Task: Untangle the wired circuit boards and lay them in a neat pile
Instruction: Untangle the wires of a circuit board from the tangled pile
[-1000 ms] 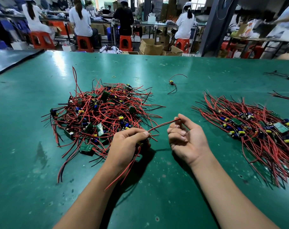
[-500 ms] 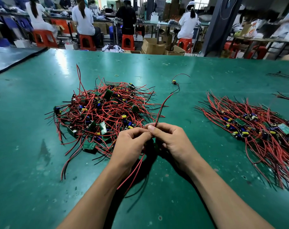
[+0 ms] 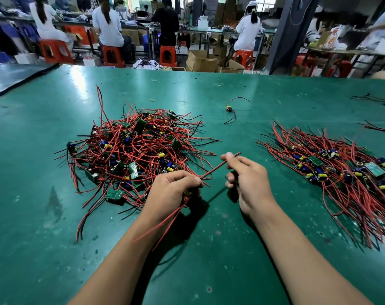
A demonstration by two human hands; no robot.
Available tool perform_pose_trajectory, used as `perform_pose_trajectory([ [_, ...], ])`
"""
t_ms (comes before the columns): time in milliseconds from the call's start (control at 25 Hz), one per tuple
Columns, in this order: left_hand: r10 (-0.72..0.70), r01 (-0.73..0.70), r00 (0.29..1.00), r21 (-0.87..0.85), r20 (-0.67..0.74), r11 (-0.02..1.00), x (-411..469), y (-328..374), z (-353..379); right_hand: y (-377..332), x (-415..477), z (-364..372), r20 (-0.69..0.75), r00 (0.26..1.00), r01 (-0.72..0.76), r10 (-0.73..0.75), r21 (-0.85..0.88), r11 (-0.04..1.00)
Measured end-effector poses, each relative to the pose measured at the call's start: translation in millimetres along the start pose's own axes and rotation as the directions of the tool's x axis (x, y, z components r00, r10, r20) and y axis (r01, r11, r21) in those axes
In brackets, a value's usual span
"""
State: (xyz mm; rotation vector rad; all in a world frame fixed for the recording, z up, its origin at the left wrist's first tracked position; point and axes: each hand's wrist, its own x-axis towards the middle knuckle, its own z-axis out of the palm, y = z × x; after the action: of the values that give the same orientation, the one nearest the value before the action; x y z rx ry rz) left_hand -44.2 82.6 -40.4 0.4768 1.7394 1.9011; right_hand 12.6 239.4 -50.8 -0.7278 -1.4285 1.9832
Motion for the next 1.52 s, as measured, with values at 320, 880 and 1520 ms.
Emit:
perform_pose_trajectory([
  [320,-0.008,0.012,0.999,-0.075,0.051,0.997,-0.6,0.2,0.3,-11.2,4.9,-5.8,0.153,0.950,-0.313,0.274,0.495,0.810],
  [880,-0.002,-0.064,0.977,-0.303,-0.212,0.951,7.5,16.9,6.0,16.6,-24.0,11.2,0.432,0.860,0.471,-0.272,-0.467,0.748],
  [1520,-0.165,0.254,0.955,-0.392,0.245,0.884,5.1,6.2,-6.1,-8.9,-23.7,10.3,0.314,0.949,0.012,-0.015,0.010,1.000],
])
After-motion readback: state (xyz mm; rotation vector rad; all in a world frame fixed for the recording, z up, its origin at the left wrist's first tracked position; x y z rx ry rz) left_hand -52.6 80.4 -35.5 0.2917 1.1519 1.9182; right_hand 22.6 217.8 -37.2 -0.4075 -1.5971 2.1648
